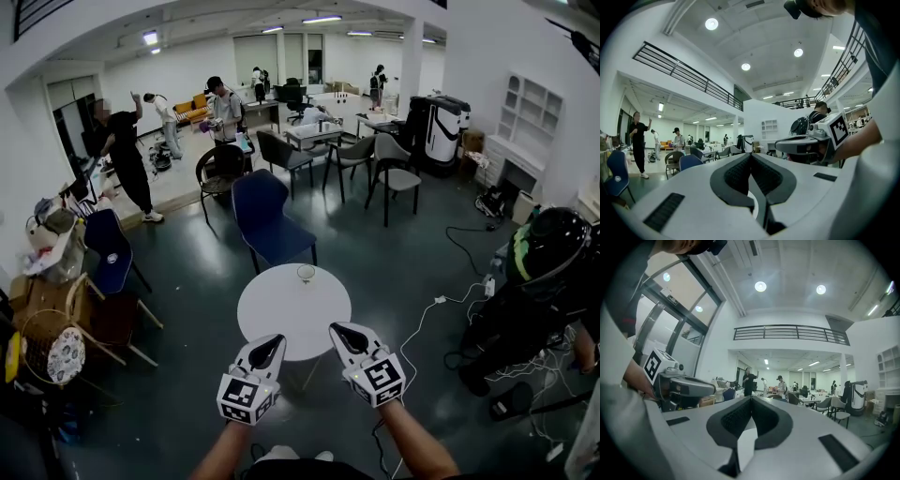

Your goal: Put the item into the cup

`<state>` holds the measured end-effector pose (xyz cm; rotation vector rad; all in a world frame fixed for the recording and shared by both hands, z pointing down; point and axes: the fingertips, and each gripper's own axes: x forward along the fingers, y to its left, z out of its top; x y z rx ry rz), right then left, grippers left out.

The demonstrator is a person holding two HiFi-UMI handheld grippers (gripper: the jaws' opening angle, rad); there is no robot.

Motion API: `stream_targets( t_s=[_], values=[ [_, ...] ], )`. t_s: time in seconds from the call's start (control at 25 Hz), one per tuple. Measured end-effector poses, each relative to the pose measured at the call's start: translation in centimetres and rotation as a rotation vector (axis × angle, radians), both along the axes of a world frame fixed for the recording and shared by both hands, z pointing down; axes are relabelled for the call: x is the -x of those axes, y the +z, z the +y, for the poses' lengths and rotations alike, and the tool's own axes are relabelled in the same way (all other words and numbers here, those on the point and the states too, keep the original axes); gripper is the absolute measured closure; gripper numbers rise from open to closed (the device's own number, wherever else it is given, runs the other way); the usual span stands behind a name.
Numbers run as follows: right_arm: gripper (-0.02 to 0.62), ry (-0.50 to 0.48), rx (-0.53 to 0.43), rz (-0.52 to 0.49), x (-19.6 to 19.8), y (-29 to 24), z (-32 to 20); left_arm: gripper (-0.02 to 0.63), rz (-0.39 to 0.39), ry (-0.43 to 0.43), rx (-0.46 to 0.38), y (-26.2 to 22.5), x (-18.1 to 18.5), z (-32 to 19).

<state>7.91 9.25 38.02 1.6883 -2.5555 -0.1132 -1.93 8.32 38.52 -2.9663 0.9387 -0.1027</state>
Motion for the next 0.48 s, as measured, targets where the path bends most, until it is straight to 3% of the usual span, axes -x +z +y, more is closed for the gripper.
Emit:
stream_targets(
  t_s=[0.48],
  values=[
    [0.575,0.011,-0.016,-0.003,4.2,-1.7,0.5,0.591,-0.004,-0.01,-0.003,-1.2,5.2,0.0]
  ],
)
